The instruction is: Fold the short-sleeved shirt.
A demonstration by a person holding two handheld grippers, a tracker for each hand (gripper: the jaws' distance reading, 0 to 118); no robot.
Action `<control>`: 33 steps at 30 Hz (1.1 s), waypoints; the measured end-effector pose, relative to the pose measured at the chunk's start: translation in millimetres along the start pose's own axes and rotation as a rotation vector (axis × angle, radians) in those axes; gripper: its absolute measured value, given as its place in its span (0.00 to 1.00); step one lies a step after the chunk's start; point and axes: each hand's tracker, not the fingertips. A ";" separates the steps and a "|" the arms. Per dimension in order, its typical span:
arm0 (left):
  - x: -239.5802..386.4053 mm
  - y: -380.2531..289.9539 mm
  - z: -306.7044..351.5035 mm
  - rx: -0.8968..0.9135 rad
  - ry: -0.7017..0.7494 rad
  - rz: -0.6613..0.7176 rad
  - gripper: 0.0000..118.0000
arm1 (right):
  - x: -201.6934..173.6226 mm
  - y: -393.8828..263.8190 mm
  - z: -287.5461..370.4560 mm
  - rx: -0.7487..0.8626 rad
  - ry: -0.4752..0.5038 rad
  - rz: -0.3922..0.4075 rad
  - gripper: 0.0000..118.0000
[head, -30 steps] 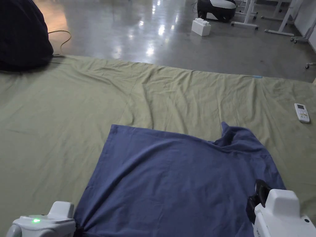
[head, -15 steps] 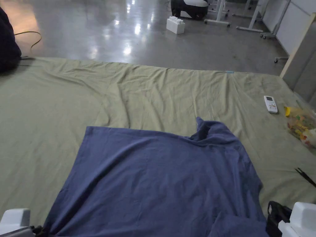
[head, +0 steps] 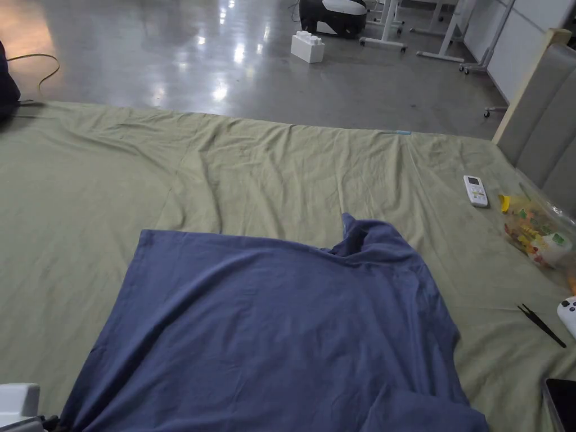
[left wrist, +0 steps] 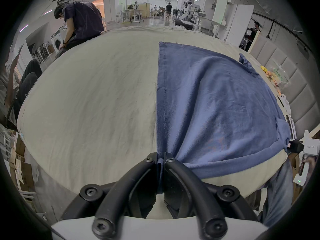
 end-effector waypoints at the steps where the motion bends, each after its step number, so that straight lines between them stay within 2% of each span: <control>1: -4.1 0.3 -2.6 -0.001 -0.003 0.002 0.06 | -0.9 1.6 -2.2 -0.007 0.006 0.008 0.50; 2: -4.7 0.7 -3.1 -0.002 -0.004 0.003 0.06 | -2.4 3.8 -1.1 -0.008 0.006 0.014 0.46; 4: -5.1 1.4 -3.9 -0.007 -0.005 0.005 0.06 | 3.7 1.8 -17.6 0.003 0.020 0.064 0.33; 5: -5.6 0.4 -5.2 -0.005 -0.004 0.005 0.06 | 2.5 2.4 -17.6 0.002 0.023 0.078 0.20; 6: -5.6 0.6 -6.0 -0.005 -0.003 0.004 0.06 | 1.0 2.6 -17.0 0.004 0.032 0.081 0.14; 9: -2.5 -1.1 -6.3 -0.005 0.000 0.002 0.06 | -6.0 4.3 -18.7 -0.006 0.002 0.128 0.08; 13: -2.0 -2.8 -4.8 0.000 -0.003 0.010 0.06 | -3.7 4.3 -19.7 -0.011 -0.014 0.108 0.06; 16: -2.3 -2.4 -1.8 0.009 -0.005 0.014 0.06 | -17.4 7.5 -0.7 0.011 -0.099 0.188 0.05; 18: 0.8 -1.8 3.8 0.014 -0.006 0.013 0.06 | -19.0 8.4 6.7 0.017 -0.129 0.209 0.05; 24: 1.4 -1.6 5.0 0.028 -0.012 0.002 0.06 | -0.2 15.3 12.1 0.014 -0.094 0.127 0.05; 27: 1.5 3.0 13.3 0.063 -0.026 0.029 0.06 | -1.4 25.1 24.8 0.022 -0.071 0.116 0.05; 30: -6.9 10.9 11.6 0.094 -0.015 0.013 0.06 | 4.3 39.7 38.8 0.097 0.019 0.023 0.05; 31: -6.5 15.6 11.0 0.114 0.003 -0.020 0.06 | 16.5 39.7 24.9 0.115 0.013 0.004 0.05; 33: -2.3 30.3 9.2 0.128 -0.001 -0.014 0.06 | 19.5 51.2 22.0 0.114 0.005 0.023 0.05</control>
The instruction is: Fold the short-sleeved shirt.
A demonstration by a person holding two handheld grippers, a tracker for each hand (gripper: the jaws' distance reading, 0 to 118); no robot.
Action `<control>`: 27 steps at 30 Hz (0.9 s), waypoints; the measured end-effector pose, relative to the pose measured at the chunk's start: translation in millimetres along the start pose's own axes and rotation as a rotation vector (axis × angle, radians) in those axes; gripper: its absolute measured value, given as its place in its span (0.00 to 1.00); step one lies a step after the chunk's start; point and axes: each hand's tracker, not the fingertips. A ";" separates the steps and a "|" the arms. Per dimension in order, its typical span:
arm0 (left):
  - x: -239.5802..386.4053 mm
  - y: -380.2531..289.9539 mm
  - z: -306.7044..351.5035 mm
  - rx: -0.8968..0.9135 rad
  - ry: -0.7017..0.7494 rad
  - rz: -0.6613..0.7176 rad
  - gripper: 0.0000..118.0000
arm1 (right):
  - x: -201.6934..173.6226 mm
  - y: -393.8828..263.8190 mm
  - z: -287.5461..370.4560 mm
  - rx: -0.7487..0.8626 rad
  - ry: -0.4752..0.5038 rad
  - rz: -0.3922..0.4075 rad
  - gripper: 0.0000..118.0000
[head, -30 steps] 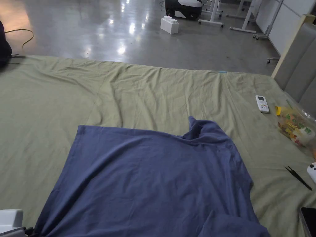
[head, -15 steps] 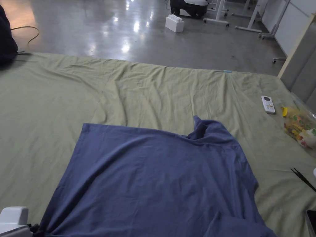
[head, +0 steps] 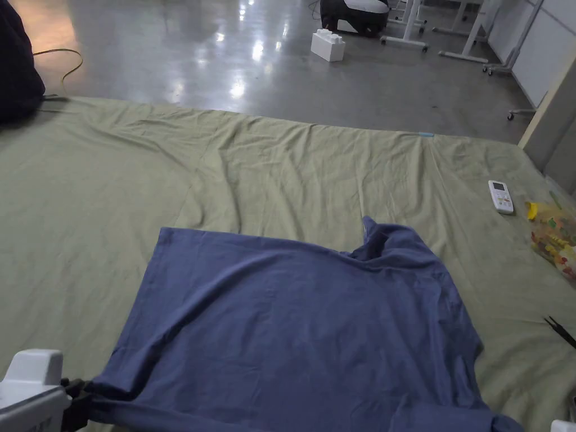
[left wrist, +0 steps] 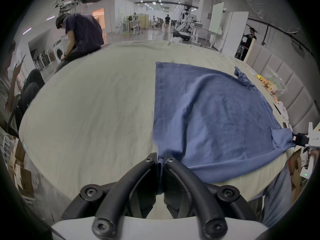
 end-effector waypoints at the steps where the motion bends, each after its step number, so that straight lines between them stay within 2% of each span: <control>1: -0.5 8.6 -3.9 0.012 -0.009 0.002 0.06 | 0.7 7.7 -0.3 0.030 0.000 -0.008 0.05; 8: 20.6 68.8 -19.5 0.071 0.024 -0.030 0.05 | -4.2 73.7 -26.9 0.077 -0.005 0.003 0.05; 16: 20.0 111.6 -77.4 0.031 0.040 -0.028 0.05 | -23.5 140.8 -76.6 0.026 -0.028 0.004 0.05; 23: 25.1 132.7 -119.4 -0.011 0.062 -0.060 0.05 | -24.0 155.4 -133.4 -0.069 -0.057 0.026 0.06; 24: 35.6 132.0 -104.1 0.000 0.065 -0.070 0.05 | -24.5 154.1 -137.7 -0.078 -0.058 0.028 0.06; 27: 48.1 134.1 -105.8 -0.010 0.070 -0.086 0.05 | -28.8 149.4 -137.9 -0.078 -0.061 0.034 0.12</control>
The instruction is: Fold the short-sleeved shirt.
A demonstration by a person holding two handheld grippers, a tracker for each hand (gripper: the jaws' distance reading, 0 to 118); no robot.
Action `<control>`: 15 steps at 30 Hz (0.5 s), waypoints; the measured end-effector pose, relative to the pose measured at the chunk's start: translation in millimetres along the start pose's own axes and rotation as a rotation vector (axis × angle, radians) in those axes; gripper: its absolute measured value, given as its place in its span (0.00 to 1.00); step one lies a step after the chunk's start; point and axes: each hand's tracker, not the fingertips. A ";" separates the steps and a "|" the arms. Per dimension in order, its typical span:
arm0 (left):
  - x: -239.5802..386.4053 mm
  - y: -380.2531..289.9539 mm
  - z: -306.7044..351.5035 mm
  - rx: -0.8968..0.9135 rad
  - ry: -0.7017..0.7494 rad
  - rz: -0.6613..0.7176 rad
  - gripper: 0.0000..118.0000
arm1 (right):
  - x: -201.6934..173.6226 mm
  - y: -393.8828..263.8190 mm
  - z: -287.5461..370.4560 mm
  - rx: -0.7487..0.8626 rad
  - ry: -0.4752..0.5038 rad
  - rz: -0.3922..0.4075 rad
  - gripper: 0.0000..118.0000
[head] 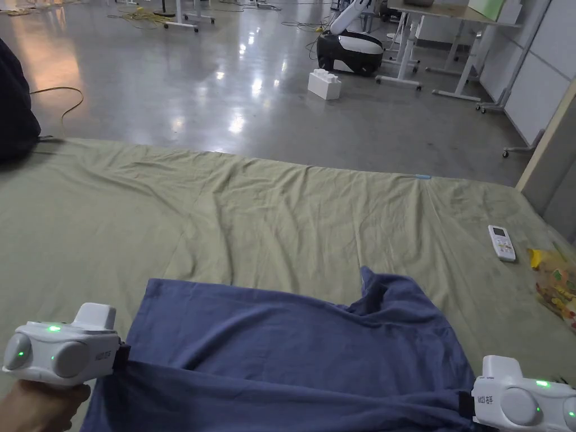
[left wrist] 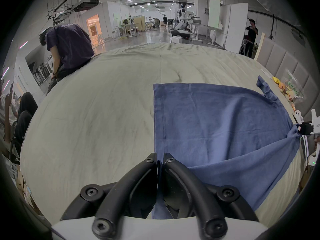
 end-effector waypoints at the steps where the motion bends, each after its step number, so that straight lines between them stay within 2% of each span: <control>1: -6.9 2.8 -5.7 -0.002 -0.007 0.006 0.05 | -1.9 -2.2 2.2 0.016 -0.003 0.010 0.19; 2: -5.5 3.2 -4.9 -0.001 -0.007 0.011 0.05 | -3.7 -4.3 5.4 0.041 -0.013 0.020 0.36; 4: -2.3 3.3 -0.5 0.011 -0.008 0.026 0.08 | -5.0 -7.6 17.9 0.110 -0.002 0.036 0.58; 5: -7.2 3.0 -0.7 0.024 -0.011 0.035 0.19 | -5.7 -9.9 24.4 0.143 0.006 0.036 0.63; 7: -3.9 3.0 11.0 0.054 -0.001 0.040 0.47 | -6.8 -14.4 38.6 0.225 0.013 0.037 0.63; 8: -1.5 2.8 18.6 0.074 -0.005 0.039 0.53 | -8.8 -17.2 47.6 0.277 0.009 0.036 0.65; 10: -1.1 2.6 33.7 0.146 -0.031 0.035 0.53 | -15.6 -22.4 66.3 0.378 0.004 0.035 0.68; 15: 11.4 -8.7 71.0 0.367 -0.065 0.033 0.53 | -49.8 -35.2 122.8 0.639 0.011 0.007 0.68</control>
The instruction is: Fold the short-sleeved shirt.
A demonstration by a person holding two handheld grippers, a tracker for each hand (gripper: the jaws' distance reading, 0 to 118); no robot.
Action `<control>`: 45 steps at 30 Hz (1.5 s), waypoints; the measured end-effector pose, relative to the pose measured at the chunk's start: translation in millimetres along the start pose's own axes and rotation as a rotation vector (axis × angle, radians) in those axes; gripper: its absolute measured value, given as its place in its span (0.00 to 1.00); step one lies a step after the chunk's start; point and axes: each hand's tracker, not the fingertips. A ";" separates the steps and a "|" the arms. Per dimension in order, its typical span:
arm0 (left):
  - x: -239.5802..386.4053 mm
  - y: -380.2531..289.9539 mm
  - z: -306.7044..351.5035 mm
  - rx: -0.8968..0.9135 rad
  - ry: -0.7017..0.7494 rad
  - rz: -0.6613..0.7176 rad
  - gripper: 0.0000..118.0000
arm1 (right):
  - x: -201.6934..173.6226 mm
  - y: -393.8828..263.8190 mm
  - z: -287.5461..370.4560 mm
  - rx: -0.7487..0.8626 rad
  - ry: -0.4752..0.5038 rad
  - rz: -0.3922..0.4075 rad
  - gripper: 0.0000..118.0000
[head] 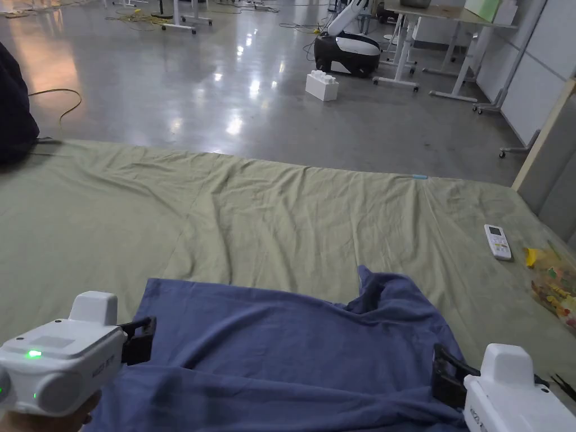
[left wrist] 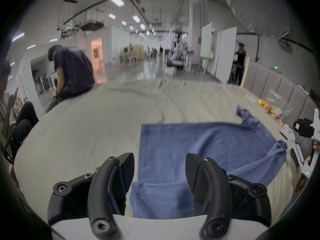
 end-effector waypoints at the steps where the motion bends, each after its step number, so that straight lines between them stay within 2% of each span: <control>1: 5.0 0.3 8.2 0.046 0.002 -0.002 0.53 | -7.5 2.6 7.0 0.046 0.009 -0.006 0.68; 4: 25.4 -4.2 38.3 0.189 0.050 -0.029 0.51 | -31.0 9.9 27.5 0.181 0.006 -0.001 0.68; 5: 29.7 -4.6 44.9 0.213 0.063 -0.034 0.46 | -38.4 12.4 32.5 0.238 0.001 0.028 0.68; 7: 27.9 -10.7 47.0 0.263 0.074 -0.024 0.29 | -49.3 13.6 37.9 0.257 0.008 0.038 0.62; 8: 28.9 -10.7 51.1 0.284 0.092 -0.013 0.14 | -54.9 15.8 38.9 0.255 -0.002 0.044 0.52; 9: 29.5 -10.8 54.4 0.300 0.101 -0.011 0.11 | -57.0 17.0 41.7 0.269 0.002 0.035 0.37; 10: 30.0 -14.2 56.3 0.302 0.094 -0.015 0.10 | -57.5 18.0 45.1 0.297 0.018 0.003 0.18; 11: 29.9 -14.2 59.9 0.313 0.096 -0.013 0.05 | -59.5 19.6 47.5 0.282 0.003 -0.014 0.06; 12: 28.0 -12.1 61.7 0.307 0.094 -0.009 0.05 | -61.8 21.9 50.1 0.293 -0.020 -0.020 0.06; 15: 30.3 -12.3 74.1 0.318 0.088 -0.025 0.02 | -60.9 22.8 56.7 0.290 0.002 -0.036 0.03; 16: 29.3 -12.3 77.2 0.317 0.103 -0.027 0.02 | -64.6 27.2 60.7 0.333 -0.025 0.047 0.02; 17: 25.5 -12.9 80.4 0.320 0.100 -0.022 0.00 | -62.8 24.3 61.7 0.316 -0.009 0.016 0.02; 25: 15.0 -24.5 97.1 0.306 0.137 -0.023 0.00 | -64.4 24.4 73.1 0.331 -0.004 0.002 0.00; 33: -26.2 -53.0 74.3 -0.018 0.121 0.049 0.00 | -64.1 12.6 71.9 0.283 0.025 0.022 0.00; 34: -29.7 -57.0 64.8 -0.134 0.098 0.066 0.00 | -63.7 9.5 71.3 0.272 0.026 0.022 0.00; 35: -33.9 -63.1 56.7 -0.176 0.077 0.090 0.00 | -63.5 6.6 70.9 0.262 0.022 0.028 0.00; 36: -37.5 -68.5 48.9 -0.208 0.076 0.109 0.02 | -62.7 3.5 70.9 0.254 0.022 0.029 0.00; 37: -40.0 -73.6 39.8 -0.265 0.082 0.127 0.08 | -61.6 0.1 70.9 0.248 0.022 0.029 0.00; 39: -45.5 -78.2 20.1 -0.341 0.106 0.136 0.46 | -59.7 -4.7 70.1 0.229 0.016 0.033 0.00; 40: -45.1 -82.1 9.8 -0.380 0.108 0.128 0.59 | -57.4 -7.8 69.7 0.218 0.015 0.035 0.00; 45: -54.5 -97.2 -37.7 -0.496 0.068 0.109 0.60 | -43.9 -20.1 67.7 0.163 -0.010 0.034 0.00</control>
